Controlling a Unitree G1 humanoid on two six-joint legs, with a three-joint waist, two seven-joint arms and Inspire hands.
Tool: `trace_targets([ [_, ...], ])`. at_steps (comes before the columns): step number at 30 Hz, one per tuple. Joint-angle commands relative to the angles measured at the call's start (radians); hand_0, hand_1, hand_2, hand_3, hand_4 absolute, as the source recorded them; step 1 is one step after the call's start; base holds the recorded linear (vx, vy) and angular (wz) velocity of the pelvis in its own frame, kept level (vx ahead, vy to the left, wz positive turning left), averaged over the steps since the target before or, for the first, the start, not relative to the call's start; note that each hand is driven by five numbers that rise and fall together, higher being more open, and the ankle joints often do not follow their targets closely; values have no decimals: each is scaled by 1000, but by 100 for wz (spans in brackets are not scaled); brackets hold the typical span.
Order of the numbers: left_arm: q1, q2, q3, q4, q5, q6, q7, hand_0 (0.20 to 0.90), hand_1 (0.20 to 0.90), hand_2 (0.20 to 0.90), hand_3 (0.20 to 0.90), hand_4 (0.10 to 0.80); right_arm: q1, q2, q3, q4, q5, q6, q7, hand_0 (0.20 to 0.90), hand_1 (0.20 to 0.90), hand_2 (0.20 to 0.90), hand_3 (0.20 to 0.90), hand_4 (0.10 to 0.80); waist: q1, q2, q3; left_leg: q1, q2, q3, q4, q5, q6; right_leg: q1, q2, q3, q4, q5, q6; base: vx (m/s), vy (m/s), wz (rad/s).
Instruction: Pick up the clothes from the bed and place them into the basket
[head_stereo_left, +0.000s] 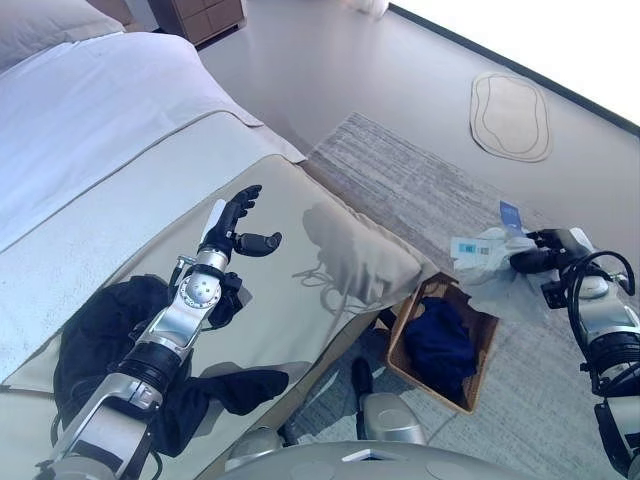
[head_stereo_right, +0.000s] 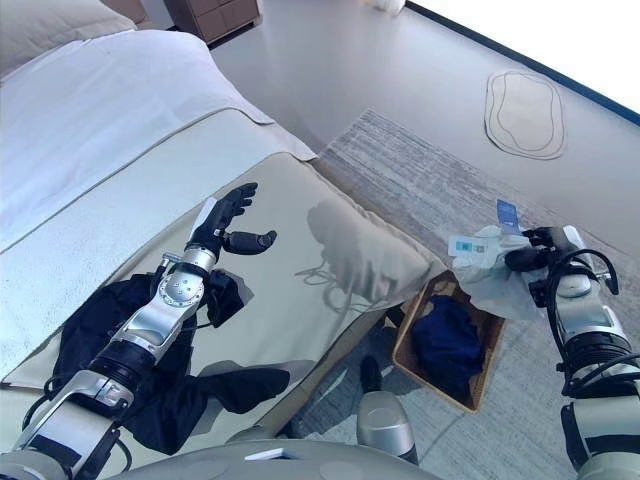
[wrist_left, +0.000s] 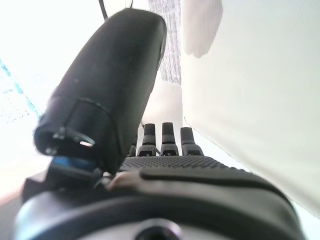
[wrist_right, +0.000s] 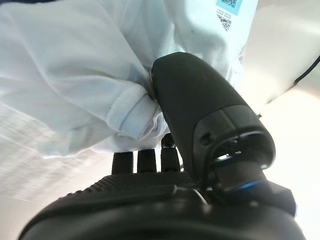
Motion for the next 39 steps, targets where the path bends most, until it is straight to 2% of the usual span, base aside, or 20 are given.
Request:
trace_targets([
  [1, -17, 3, -39, -46, 29, -53, 17, 900, 900, 900, 900, 800, -19, -83, -40, 38, 11, -71, -33, 300, 300, 300, 200, 100, -3, 28, -155, -48, 15, -52, 56, -88, 1, -9, 29, 1, 43, -70, 7, 19, -30, -10],
  [21, -1, -15, -45, -41, 18, -36, -16, 900, 900, 900, 900, 800, 3, -19, -24, 175, -29, -105, -16, 300, 300, 300, 200, 100, -6, 83, -160, -48, 21, -41, 63, -85, -15, -11, 27, -7, 39, -75, 2, 5, -15, -3],
  [22, -1, -15, -44, -41, 19, -35, -18, 900, 900, 900, 900, 800, 1, -19, -21, 178, -32, -109, -11, 387, 387, 387, 302, 202, -5, 84, -161, -48, 21, -41, 62, -85, -15, -11, 26, -7, 39, -75, 1, 0, 0, 0],
  [23, 0, -17, -44, -40, 21, -37, -21, 900, 900, 900, 900, 800, -1, -16, -16, 182, -38, -114, -11, 684, 684, 684, 647, 547, -4, 86, -160, -48, 20, -41, 62, -84, -15, -10, 26, -9, 39, -75, 1, 0, 0, 0],
  [25, 2, -17, -44, -41, 21, -37, -23, 900, 900, 900, 900, 800, -1, -12, -11, 181, -50, -115, -18, 900, 900, 900, 900, 800, -3, 88, -160, -48, 20, -40, 61, -84, -15, -9, 25, -10, 38, -75, 2, 0, 0, 0],
  [39, 12, -20, -34, -43, 30, -33, -15, 900, 900, 900, 900, 800, 31, 21, 10, 167, -89, -112, 8, 900, 900, 900, 900, 800, 2, 82, -159, -48, 16, -41, 57, -82, -11, -6, 23, -15, 34, -73, 4, 0, 0, 0],
])
